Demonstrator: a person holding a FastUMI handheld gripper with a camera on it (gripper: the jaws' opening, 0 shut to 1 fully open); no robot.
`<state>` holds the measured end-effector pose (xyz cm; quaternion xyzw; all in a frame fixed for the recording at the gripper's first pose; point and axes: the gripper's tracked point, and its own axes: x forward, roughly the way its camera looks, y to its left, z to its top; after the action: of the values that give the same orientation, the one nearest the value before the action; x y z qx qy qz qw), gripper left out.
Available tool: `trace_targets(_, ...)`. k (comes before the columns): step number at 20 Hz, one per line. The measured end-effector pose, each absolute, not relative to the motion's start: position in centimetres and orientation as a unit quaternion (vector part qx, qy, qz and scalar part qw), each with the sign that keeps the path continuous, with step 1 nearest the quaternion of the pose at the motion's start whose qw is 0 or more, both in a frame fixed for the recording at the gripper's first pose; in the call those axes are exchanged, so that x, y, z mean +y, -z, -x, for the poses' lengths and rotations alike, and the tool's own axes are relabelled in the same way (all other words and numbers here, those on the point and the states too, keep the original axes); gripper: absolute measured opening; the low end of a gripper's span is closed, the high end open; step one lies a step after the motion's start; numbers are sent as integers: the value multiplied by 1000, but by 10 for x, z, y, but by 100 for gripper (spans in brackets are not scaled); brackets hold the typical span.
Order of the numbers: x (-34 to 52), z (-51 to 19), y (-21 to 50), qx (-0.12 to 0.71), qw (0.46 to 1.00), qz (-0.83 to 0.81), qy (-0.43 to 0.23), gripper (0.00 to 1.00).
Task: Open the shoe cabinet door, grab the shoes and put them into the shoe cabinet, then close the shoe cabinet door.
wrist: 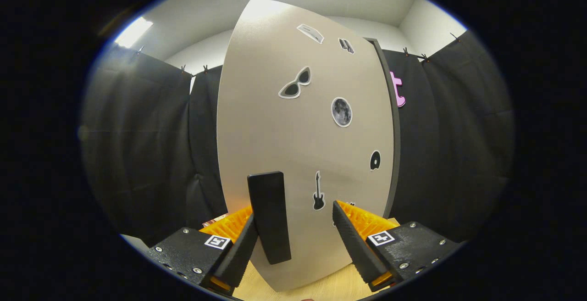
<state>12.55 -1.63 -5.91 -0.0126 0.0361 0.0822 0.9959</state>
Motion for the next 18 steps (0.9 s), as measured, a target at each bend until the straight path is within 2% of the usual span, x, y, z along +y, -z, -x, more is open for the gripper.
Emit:
trace_targets(7, 7, -157, 61, 40, 996, -4, -77, 94)
trace_targets(10, 23, -179, 67, 39, 997, -7, -73, 97)
trace_targets(18, 44, -223, 67, 32, 998, 1, -58, 96)
